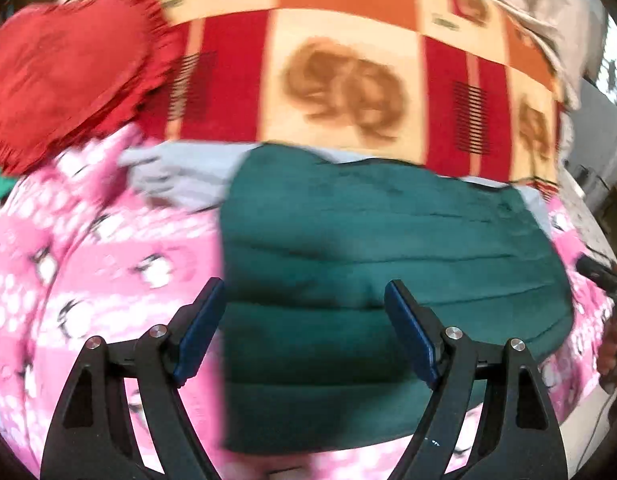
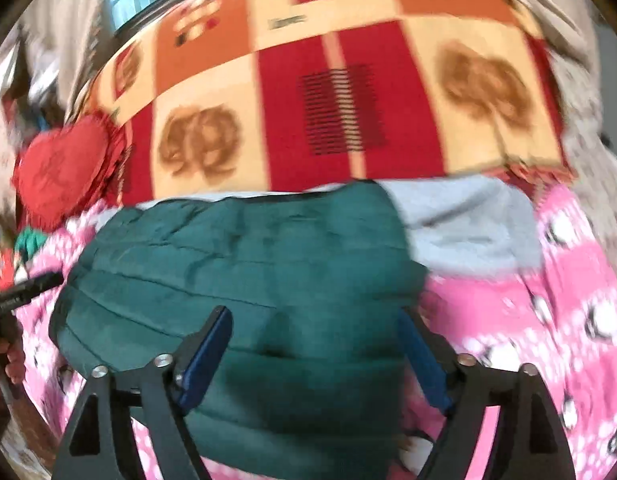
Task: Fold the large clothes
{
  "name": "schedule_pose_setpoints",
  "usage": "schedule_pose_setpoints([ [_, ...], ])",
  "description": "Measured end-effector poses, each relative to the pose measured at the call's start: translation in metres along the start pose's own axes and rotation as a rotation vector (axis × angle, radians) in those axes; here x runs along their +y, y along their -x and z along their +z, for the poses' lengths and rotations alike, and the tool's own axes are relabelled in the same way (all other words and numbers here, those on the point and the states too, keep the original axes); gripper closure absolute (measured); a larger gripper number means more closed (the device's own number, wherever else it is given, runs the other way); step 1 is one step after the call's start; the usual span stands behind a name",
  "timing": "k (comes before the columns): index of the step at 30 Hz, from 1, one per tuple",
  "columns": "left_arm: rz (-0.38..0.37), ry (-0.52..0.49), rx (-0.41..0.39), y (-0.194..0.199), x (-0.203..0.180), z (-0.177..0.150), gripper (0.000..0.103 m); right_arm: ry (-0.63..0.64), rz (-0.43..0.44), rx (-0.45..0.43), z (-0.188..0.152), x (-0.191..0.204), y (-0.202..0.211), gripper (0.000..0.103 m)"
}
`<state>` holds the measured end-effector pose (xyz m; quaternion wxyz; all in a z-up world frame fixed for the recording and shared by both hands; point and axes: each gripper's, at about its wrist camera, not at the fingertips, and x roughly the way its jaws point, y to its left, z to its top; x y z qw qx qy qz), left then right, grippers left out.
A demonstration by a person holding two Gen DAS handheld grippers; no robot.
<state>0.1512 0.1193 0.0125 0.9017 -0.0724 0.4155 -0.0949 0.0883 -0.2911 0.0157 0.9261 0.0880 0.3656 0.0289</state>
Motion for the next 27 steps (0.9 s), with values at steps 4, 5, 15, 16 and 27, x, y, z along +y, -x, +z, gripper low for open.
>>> schedule_pose_setpoints([
  [4,-0.009,0.123,0.111,-0.025,0.040,-0.004,0.022,-0.177,0.080,0.002,-0.015,-0.039,-0.011,0.020],
  [5,-0.037,0.135,0.134,-0.032,0.042,-0.004,0.022,-0.205,0.105,0.025,-0.019,-0.046,-0.021,0.020],
  [15,-0.203,0.028,0.156,-0.070,0.038,0.012,0.017,-0.304,0.297,0.119,-0.015,-0.087,-0.091,0.009],
  [16,-0.207,0.030,0.158,-0.075,0.041,0.011,0.014,-0.313,0.321,0.128,-0.016,-0.090,-0.096,0.008],
  [27,-0.315,0.086,0.181,-0.096,0.066,0.001,0.000,-0.205,0.422,0.138,0.001,-0.084,-0.129,0.006],
])
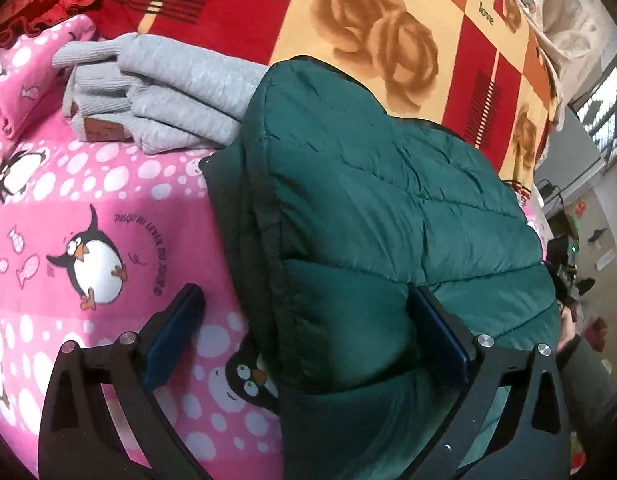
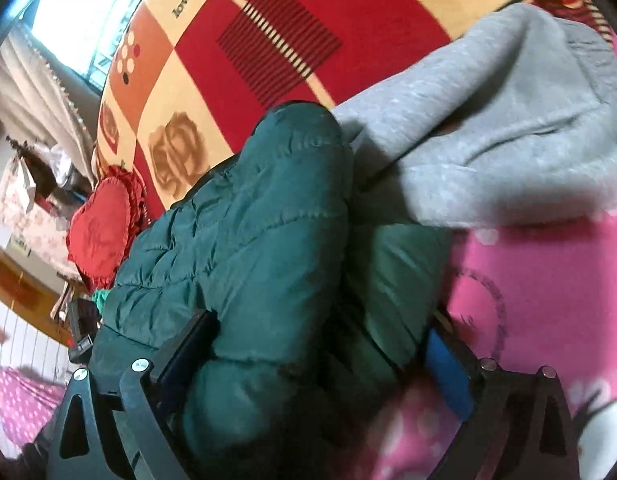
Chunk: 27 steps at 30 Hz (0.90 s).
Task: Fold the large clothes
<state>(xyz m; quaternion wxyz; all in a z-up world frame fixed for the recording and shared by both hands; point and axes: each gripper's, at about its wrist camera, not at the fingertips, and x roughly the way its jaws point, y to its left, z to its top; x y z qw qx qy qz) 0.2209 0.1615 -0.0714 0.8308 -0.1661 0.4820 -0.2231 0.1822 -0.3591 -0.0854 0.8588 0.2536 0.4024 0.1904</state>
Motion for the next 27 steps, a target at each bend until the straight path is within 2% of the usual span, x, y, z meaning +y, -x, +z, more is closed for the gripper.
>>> schedule_pose_setpoints([
  [3,-0.044,0.014,0.015,-0.004,0.007,0.007,0.000,0.017,-0.004,-0.006,0.000,0.003,0.000,0.010],
  [6,-0.098,0.044,0.028,-0.012,0.016,0.014,0.000,0.069,-0.029,-0.013,0.002,0.013,-0.003,0.022],
  [8,-0.127,0.045,0.034,-0.015,0.019,0.019,0.000,0.100,-0.046,-0.015,0.003,0.018,-0.005,0.026],
  [11,-0.153,0.035,0.043,-0.022,0.019,0.027,0.000,0.102,-0.066,-0.011,0.004,0.016,-0.010,0.027],
  [15,-0.151,0.010,0.028,-0.029,0.016,0.036,0.000,0.057,-0.054,0.003,0.003,0.006,-0.012,0.022],
  [20,-0.156,0.012,0.001,-0.031,0.019,0.034,0.000,0.068,-0.053,-0.011,0.000,0.007,-0.010,0.022],
  [22,-0.143,-0.015,-0.026,-0.024,0.013,0.031,0.014,0.088,-0.056,-0.027,-0.001,0.011,-0.008,0.029],
  [23,-0.159,-0.031,-0.040,-0.021,0.009,0.029,0.038,0.099,-0.061,-0.038,-0.002,0.013,-0.006,0.034],
  [24,-0.169,-0.043,-0.062,-0.015,0.003,0.027,0.054,0.109,-0.069,-0.050,-0.003,0.015,-0.004,0.036],
  [26,-0.113,-0.101,-0.130,0.000,-0.013,0.019,0.065,0.123,-0.080,-0.069,-0.005,0.019,-0.001,0.041],
  [27,-0.084,-0.122,-0.154,0.004,-0.019,0.015,0.068,0.127,-0.083,-0.076,-0.005,0.020,0.001,0.044],
])
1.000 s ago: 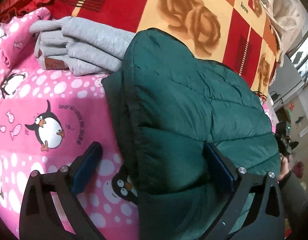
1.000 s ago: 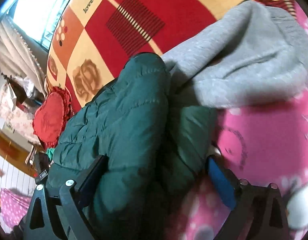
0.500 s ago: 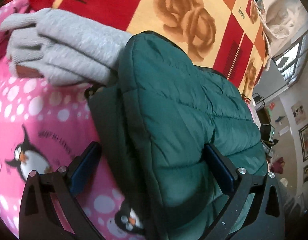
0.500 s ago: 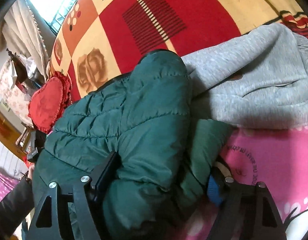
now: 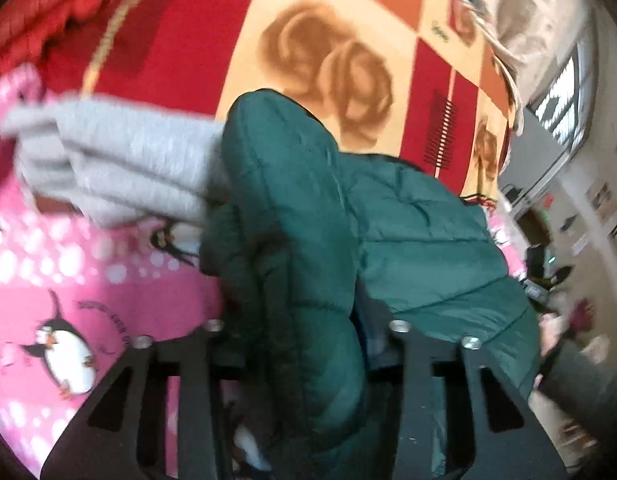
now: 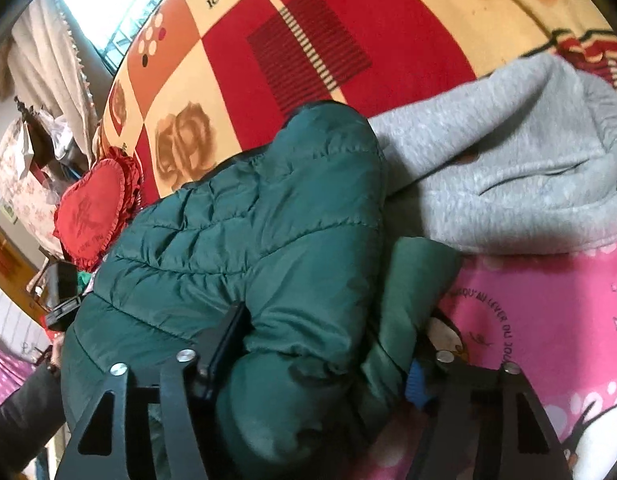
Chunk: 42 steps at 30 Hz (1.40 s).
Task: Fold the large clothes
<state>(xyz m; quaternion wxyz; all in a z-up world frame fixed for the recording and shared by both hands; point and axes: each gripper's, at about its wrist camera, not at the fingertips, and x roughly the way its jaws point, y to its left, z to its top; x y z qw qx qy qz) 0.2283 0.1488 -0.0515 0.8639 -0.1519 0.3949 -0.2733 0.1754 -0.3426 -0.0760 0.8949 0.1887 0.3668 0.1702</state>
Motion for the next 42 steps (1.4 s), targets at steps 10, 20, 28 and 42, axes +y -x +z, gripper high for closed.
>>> schedule_pose_setpoints([
  [10,0.100,0.037,-0.149,0.051,-0.036,-0.017,0.079,-0.028,0.026,-0.083,-0.001,0.027,0.047,0.069],
  [20,0.064,0.090,-0.161,0.123,-0.068,-0.058,0.079,0.063,0.053,-0.114,-0.031,0.087,0.129,0.071],
  [28,0.031,0.089,-0.167,0.166,-0.101,-0.091,0.079,0.114,0.057,-0.079,-0.044,0.102,0.172,0.071],
  [42,0.101,0.056,0.037,0.116,-0.067,-0.095,0.050,-0.104,0.006,0.064,-0.051,0.040,0.145,0.047],
])
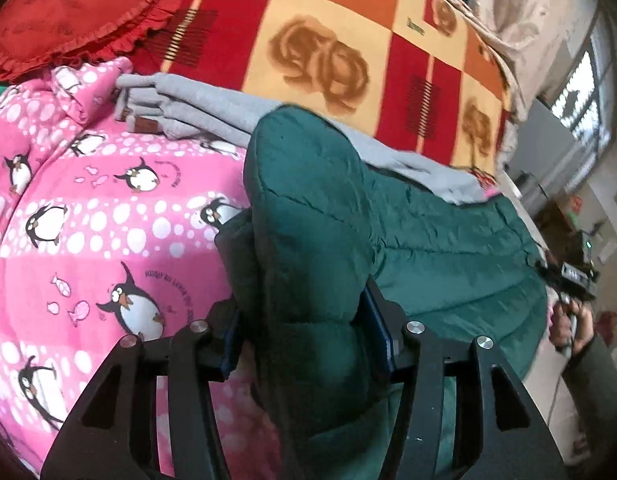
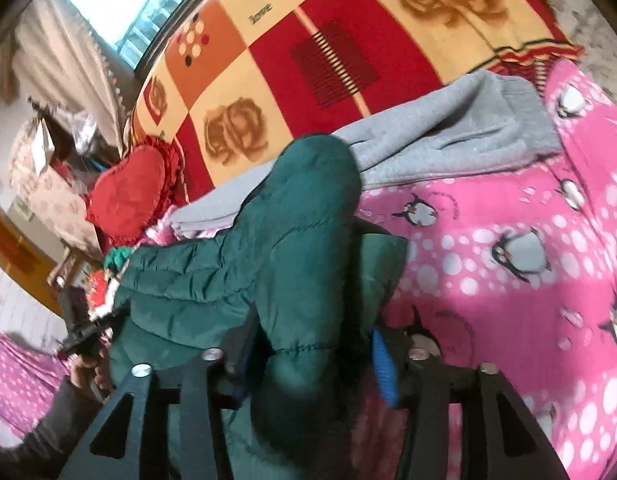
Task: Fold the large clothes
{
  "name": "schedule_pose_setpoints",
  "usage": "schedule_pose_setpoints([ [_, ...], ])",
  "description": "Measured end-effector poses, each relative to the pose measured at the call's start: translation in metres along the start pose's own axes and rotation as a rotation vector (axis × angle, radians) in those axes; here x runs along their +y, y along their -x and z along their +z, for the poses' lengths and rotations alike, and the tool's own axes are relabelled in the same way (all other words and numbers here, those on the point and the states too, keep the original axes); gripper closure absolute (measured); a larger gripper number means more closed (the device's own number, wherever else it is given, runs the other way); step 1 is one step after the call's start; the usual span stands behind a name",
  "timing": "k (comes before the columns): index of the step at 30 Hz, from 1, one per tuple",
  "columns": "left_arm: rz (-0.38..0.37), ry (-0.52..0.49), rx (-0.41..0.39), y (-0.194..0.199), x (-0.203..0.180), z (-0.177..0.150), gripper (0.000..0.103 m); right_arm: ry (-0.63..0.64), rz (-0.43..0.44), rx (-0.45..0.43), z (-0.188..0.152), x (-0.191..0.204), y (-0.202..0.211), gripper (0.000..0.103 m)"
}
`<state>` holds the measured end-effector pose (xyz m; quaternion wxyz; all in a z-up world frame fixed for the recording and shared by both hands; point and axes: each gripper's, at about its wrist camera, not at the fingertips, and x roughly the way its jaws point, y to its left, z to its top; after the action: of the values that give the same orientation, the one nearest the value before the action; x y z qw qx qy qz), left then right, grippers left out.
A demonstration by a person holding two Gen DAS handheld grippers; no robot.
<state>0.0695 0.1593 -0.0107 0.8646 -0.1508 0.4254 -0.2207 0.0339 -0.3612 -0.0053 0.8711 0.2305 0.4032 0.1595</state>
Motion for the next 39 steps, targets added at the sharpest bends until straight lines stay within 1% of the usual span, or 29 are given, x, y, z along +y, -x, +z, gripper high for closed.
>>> schedule_pose_setpoints([
  [2,0.006,-0.006,0.022,0.007,0.003,-0.001,0.049,-0.044,-0.030,-0.052,0.001,-0.007,0.017,0.046],
  [4,0.021,-0.008,0.011,0.016,0.002,0.000,0.049,-0.057,-0.083,-0.116,0.005,0.000,0.036,0.046],
  [6,0.047,-0.014,-0.030,0.026,-0.003,0.004,0.049,0.016,-0.134,-0.130,0.007,0.026,0.043,0.046],
  [7,0.053,-0.014,-0.059,0.031,-0.005,0.008,0.049,0.051,-0.139,-0.131,0.008,0.039,0.043,0.046],
  [8,0.077,-0.009,-0.082,0.035,-0.007,0.013,0.049,0.103,-0.151,-0.134,0.007,0.061,0.039,0.046],
  [10,0.172,0.022,-0.137,0.041,-0.008,0.022,0.049,0.166,-0.174,-0.158,0.007,0.092,0.029,0.046],
  [11,0.207,0.046,-0.172,0.044,-0.012,0.026,0.049,0.191,-0.190,-0.176,0.004,0.106,0.023,0.044],
  [12,0.200,0.061,-0.202,0.046,-0.020,0.028,0.049,0.209,-0.202,-0.192,0.002,0.117,0.015,0.037],
  [13,0.170,0.060,-0.218,0.044,-0.031,0.029,0.049,0.223,-0.212,-0.197,-0.002,0.125,0.008,0.032],
  [14,0.155,0.039,-0.224,0.038,-0.043,0.029,0.049,0.242,-0.235,-0.180,-0.004,0.132,-0.006,0.027],
  [15,0.164,0.017,-0.222,0.031,-0.053,0.029,0.049,0.260,-0.275,-0.140,-0.007,0.136,-0.023,0.027],
  [16,0.181,-0.001,-0.212,0.020,-0.062,0.028,0.049,0.279,-0.322,-0.120,-0.010,0.137,-0.037,0.027],
  [17,0.193,-0.013,-0.194,0.010,-0.068,0.027,0.049,0.307,-0.368,-0.111,-0.014,0.137,-0.048,0.027],
  [18,0.213,-0.030,-0.163,-0.006,-0.072,0.025,0.049,0.344,-0.438,-0.089,-0.018,0.136,-0.064,0.027],
  [19,0.250,-0.049,-0.128,-0.022,-0.075,0.024,0.049,0.358,-0.481,-0.048,-0.022,0.128,-0.080,0.027],
  [20,0.311,-0.073,-0.091,-0.040,-0.075,0.020,0.049,0.345,-0.486,0.007,-0.027,0.116,-0.098,0.027],
  [21,0.337,-0.090,-0.076,-0.051,-0.075,0.020,0.048,0.332,-0.466,0.009,-0.030,0.108,-0.101,0.024],
  [22,0.350,-0.107,-0.075,-0.058,-0.075,0.015,0.047,0.318,-0.450,-0.011,-0.032,0.103,-0.100,0.022],
  [23,0.356,-0.115,-0.087,-0.060,-0.075,0.012,0.045,0.307,-0.439,-0.022,-0.032,0.097,-0.097,0.018],
  [24,0.363,-0.122,-0.098,-0.061,-0.075,0.010,0.042,0.297,-0.424,-0.026,-0.032,0.094,-0.096,0.014],
  [26,0.377,-0.131,-0.092,-0.065,-0.075,0.009,0.039,0.283,-0.398,-0.022,-0.031,0.090,-0.097,0.006],
  [28,0.387,-0.137,-0.082,-0.069,-0.077,0.010,0.037,0.286,-0.402,-0.030,-0.033,0.089,-0.098,0.001],
  [30,0.376,-0.127,-0.080,-0.070,-0.076,0.010,0.033,0.294,-0.407,-0.038,-0.035,0.088,-0.099,0.000],
  [32,0.345,-0.095,-0.090,-0.069,-0.073,0.010,0.031,0.293,-0.409,-0.037,-0.035,0.087,-0.103,0.000],
  [33,0.313,-0.075,-0.091,-0.068,-0.069,0.011,0.027,0.295,-0.411,-0.034,-0.034,0.092,-0.108,0.000],
  [35,0.253,-0.049,-0.069,-0.069,-0.065,0.014,0.020,0.298,-0.410,-0.024,-0.033,0.092,-0.110,0.000],
  [36,0.250,-0.044,-0.047,-0.072,-0.066,0.016,0.018,0.296,-0.409,-0.016,-0.032,0.091,-0.111,0.000],
  [37,0.277,-0.064,-0.008,-0.077,-0.070,0.019,0.018,0.295,-0.409,-0.006,-0.031,0.092,-0.111,0.000],
  [39,0.312,-0.073,0.036,-0.075,-0.080,0.024,0.018,0.307,-0.413,0.024,-0.027,0.097,-0.103,0.001],
])
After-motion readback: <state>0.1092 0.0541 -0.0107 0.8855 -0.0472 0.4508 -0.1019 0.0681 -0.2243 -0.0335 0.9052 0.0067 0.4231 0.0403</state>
